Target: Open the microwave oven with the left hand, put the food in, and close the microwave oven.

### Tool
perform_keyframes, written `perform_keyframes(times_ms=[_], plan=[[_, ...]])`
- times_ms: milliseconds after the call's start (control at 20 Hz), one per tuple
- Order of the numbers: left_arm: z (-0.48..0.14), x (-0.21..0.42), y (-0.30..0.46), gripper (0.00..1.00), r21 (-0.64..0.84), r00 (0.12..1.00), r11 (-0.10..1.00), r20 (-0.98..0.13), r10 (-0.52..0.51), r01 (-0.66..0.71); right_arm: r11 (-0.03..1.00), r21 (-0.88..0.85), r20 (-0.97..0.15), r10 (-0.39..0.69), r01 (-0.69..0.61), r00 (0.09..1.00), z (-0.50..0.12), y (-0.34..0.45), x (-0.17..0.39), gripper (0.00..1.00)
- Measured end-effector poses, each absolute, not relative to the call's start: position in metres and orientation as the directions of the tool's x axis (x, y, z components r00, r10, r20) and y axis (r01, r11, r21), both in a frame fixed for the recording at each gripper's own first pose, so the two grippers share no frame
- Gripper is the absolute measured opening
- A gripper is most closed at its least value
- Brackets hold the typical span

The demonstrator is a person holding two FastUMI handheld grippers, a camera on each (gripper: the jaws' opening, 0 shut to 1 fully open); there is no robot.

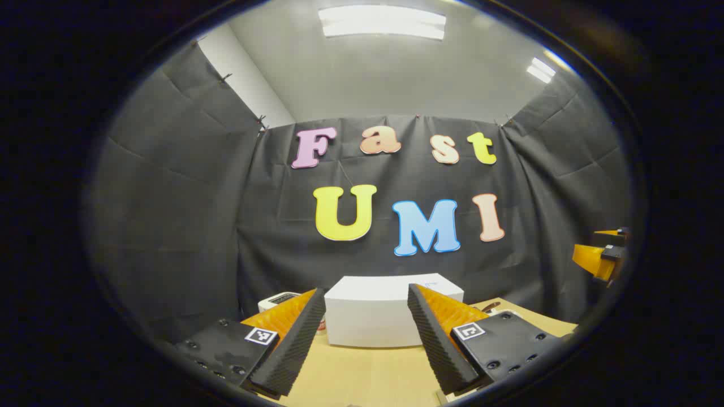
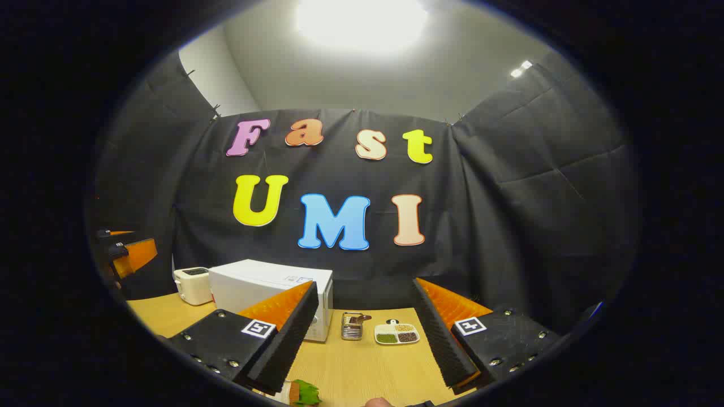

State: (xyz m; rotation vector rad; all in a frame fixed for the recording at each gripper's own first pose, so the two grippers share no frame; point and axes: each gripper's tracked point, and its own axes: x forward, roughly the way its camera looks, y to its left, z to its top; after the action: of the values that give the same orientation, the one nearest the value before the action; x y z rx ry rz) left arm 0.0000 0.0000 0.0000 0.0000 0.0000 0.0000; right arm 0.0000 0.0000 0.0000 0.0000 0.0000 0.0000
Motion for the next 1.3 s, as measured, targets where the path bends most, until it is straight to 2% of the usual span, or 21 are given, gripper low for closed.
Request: perform_keyframes(times_ms=[50,100,150,250,350,450,600,700,750,800,850,900,950,1000,1050,1150,1200,1250,1300], plan=[[0.005,0.000,-0.002,1.00,0.005,1.000,1.000,0.009,-0.004,0.004,1.000,-0.003,-0.006,0.001,-0.001,1.000,-0.003,-0.001,0.000,0.99],[0.006,-0.003,-0.004,0.97,0.009,1.000,1.000,0.012,-0.009,0.009,1.000,-0.003,-0.013,0.003,-0.003,1.000,-0.007,0.000,-0.001,0.99],[0.007,-0.005,-0.005,1.00,0.010,1.000,1.000,0.012,-0.012,0.012,1.000,0.002,-0.017,0.005,-0.005,1.000,-0.007,0.000,-0.001,0.99],[0.007,-0.006,-0.006,0.93,0.008,1.000,1.000,0.012,-0.018,0.018,1.000,0.010,-0.018,0.000,0.000,1.000,-0.007,-0.002,-0.002,0.99],[0.005,-0.008,-0.010,0.97,0.012,1.000,1.000,0.009,-0.023,0.023,1.000,0.017,-0.011,-0.005,0.005,1.000,-0.005,-0.004,-0.002,0.99],[0.005,-0.010,-0.015,0.93,0.012,1.000,0.999,0.008,-0.030,0.030,1.000,0.020,-0.011,-0.008,0.008,1.000,-0.005,-0.007,-0.003,0.99],[0.005,-0.013,-0.020,1.00,0.011,0.999,0.999,0.007,-0.033,0.033,1.000,0.021,-0.010,-0.009,0.009,1.000,-0.006,-0.010,-0.003,0.99],[0.003,-0.015,-0.024,0.97,0.010,0.999,0.999,0.003,-0.033,0.033,1.000,0.022,-0.009,-0.006,0.006,1.000,-0.007,-0.012,-0.003,0.99],[0.003,-0.015,-0.026,1.00,0.012,1.000,0.999,0.002,-0.031,0.031,1.000,0.021,-0.009,-0.002,0.002,1.000,-0.007,-0.012,-0.003,0.99],[0.002,-0.016,-0.027,0.97,0.015,1.000,1.000,0.003,-0.028,0.028,1.000,0.019,-0.010,0.002,-0.002,1.000,-0.008,-0.013,-0.003,0.99],[0.002,-0.016,-0.031,1.00,0.016,1.000,0.999,0.003,-0.028,0.028,1.000,0.018,-0.011,0.007,-0.007,1.000,-0.008,-0.014,-0.003,0.99],[0.002,-0.016,-0.034,0.97,0.017,1.000,0.999,0.003,-0.028,0.028,1.000,0.021,-0.011,0.012,-0.012,1.000,-0.008,-0.015,-0.002,0.99],[0.001,-0.016,-0.038,1.00,0.018,1.000,0.999,0.002,-0.027,0.027,1.000,0.026,-0.010,0.018,-0.018,1.000,-0.007,-0.016,-0.002,0.99],[0.001,-0.016,-0.043,0.93,0.019,1.000,0.999,0.001,-0.026,0.026,0.999,0.026,-0.006,0.021,-0.021,1.000,-0.007,-0.018,-0.001,0.99],[0.001,-0.016,-0.047,0.97,0.020,1.000,1.000,0.001,-0.023,0.023,0.999,0.023,-0.004,0.026,-0.026,1.000,-0.006,-0.021,0.000,0.99],[0.000,-0.016,-0.058,0.93,0.018,1.000,1.000,0.004,-0.020,0.020,0.999,0.023,-0.002,0.042,-0.042,0.999,-0.008,-0.024,0.000,0.99],[0.002,-0.015,-0.064,1.00,0.013,1.000,1.000,0.008,-0.020,0.020,0.998,0.028,-0.001,0.054,-0.053,0.999,-0.009,-0.025,-0.001,0.99],[0.001,-0.015,-0.070,0.93,0.008,1.000,1.000,0.013,-0.018,0.018,0.997,0.033,0.003,0.063,-0.063,0.998,-0.009,-0.026,-0.001,0.99],[0.001,-0.013,-0.074,0.93,0.006,1.000,1.000,0.015,-0.012,0.012,0.997,0.037,0.006,0.072,-0.073,0.997,-0.009,-0.028,-0.001,0.99]])
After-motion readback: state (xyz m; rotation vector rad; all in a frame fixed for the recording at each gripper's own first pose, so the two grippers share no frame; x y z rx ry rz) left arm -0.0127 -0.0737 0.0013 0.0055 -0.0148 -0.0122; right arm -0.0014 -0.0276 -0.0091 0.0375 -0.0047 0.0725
